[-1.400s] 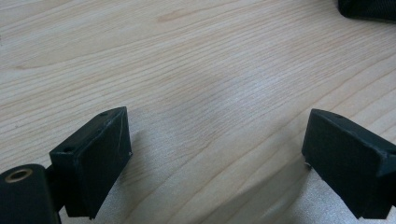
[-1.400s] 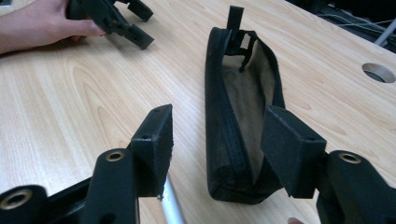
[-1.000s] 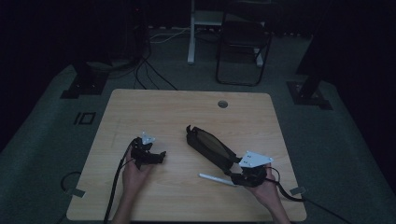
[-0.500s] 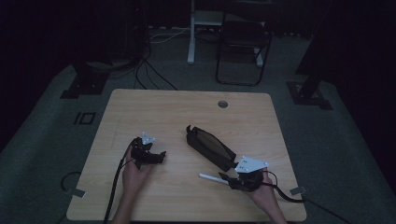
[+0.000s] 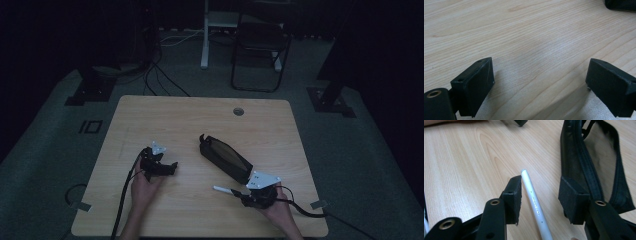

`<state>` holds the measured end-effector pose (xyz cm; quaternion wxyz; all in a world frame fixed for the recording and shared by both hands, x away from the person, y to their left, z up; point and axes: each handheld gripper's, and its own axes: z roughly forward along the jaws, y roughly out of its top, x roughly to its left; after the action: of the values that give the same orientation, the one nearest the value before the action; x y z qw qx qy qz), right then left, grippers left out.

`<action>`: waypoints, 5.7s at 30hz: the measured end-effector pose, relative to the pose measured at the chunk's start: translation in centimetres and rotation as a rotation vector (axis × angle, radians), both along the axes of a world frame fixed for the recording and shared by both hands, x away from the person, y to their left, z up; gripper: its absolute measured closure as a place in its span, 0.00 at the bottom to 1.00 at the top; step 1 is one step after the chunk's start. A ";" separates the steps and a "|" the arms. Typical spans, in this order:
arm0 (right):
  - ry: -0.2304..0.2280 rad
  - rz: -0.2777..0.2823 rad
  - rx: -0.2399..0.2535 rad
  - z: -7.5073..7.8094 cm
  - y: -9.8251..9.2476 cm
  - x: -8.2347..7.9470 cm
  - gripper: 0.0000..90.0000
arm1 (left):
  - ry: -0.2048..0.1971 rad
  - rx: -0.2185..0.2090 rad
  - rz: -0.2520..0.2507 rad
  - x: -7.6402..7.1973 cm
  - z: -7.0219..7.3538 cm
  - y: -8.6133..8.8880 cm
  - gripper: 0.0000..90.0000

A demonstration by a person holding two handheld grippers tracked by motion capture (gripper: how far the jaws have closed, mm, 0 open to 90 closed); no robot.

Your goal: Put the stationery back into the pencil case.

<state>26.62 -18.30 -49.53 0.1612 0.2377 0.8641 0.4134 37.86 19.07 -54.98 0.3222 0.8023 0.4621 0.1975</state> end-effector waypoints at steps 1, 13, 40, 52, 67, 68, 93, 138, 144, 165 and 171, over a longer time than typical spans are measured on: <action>0.003 0.002 -0.002 -0.1 0.1 0.0 0.60 | 0.000 0.000 0.000 0.0 0.0 0.0 0.09; 0.021 0.009 -0.039 -1.2 0.8 0.2 0.66 | 0.000 0.000 0.000 0.0 0.0 0.0 0.09; 0.091 -0.018 -0.086 -3.6 1.0 1.3 0.73 | 0.000 0.000 0.000 0.0 0.0 0.0 0.09; 0.110 -0.016 -0.110 -4.1 1.2 1.4 0.74 | 0.000 0.000 0.000 0.0 0.0 0.0 0.09; 0.117 -0.015 -0.130 -4.5 1.4 1.2 0.78 | 0.000 0.000 0.000 0.0 0.0 0.0 0.09; 0.117 -0.014 -0.131 -4.5 1.4 1.2 0.78 | 0.000 0.000 0.000 0.0 0.0 0.0 0.09; 0.156 -0.021 -0.103 -4.6 1.5 1.1 0.87 | 0.000 0.000 0.000 0.0 0.0 0.0 0.09; 0.122 -0.017 -0.070 -2.8 1.2 0.2 0.88 | 0.000 0.000 0.000 0.0 0.0 0.0 0.09; 0.113 -0.016 -0.063 -2.4 1.2 0.0 0.88 | 0.000 0.000 0.000 0.0 0.0 0.0 0.09; 0.075 -0.022 -0.045 -0.7 0.7 -0.6 0.88 | 0.000 0.000 0.000 0.0 0.0 0.0 0.09; 0.064 -0.020 -0.041 -0.3 0.6 -0.8 0.88 | 0.000 0.000 0.000 0.0 0.0 0.0 0.09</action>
<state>25.78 -17.67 -49.82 0.1423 0.2560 0.8746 0.3864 37.86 19.07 -54.98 0.3221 0.8023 0.4621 0.1976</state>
